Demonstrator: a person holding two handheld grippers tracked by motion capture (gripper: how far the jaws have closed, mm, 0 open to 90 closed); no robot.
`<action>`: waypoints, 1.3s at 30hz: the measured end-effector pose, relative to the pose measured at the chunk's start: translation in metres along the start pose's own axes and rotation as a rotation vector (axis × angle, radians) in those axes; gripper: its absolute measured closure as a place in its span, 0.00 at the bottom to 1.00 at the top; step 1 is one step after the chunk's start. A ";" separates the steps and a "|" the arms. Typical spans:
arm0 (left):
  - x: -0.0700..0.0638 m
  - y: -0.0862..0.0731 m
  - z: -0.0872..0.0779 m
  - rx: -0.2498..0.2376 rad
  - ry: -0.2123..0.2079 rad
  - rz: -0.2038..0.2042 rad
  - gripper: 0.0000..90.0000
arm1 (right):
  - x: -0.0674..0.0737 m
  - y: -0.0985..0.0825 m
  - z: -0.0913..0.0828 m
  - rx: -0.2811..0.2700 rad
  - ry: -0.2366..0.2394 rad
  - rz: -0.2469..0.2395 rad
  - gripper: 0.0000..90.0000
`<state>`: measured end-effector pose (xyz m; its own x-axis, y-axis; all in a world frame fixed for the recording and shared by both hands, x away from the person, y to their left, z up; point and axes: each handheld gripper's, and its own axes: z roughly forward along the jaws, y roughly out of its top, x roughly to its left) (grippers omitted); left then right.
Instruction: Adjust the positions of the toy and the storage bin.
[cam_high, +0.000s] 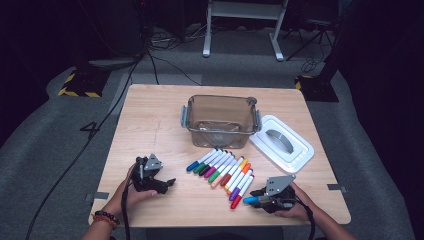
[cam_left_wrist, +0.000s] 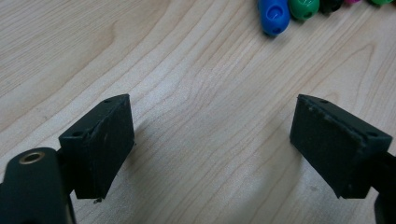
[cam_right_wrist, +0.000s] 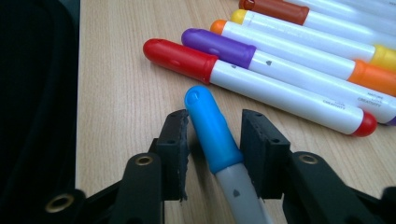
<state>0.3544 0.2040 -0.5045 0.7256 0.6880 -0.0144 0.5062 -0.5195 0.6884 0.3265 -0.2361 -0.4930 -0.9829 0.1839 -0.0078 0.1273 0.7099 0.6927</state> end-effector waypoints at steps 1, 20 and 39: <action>0.000 0.000 0.000 0.000 0.000 -0.001 0.16 | 0.000 0.000 0.000 -0.001 -0.002 0.004 0.72; 0.000 0.000 0.000 0.000 -0.003 0.001 0.15 | -0.008 -0.013 -0.016 -0.044 -0.075 0.058 0.83; 0.002 0.001 0.001 0.000 -0.016 0.010 0.15 | -0.019 -0.010 -0.043 -0.167 -0.160 0.123 0.83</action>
<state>0.3565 0.2049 -0.5046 0.7380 0.6746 -0.0191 0.4988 -0.5263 0.6886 0.3382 -0.2760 -0.4692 -0.9263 0.3763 -0.0206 0.2079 0.5558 0.8049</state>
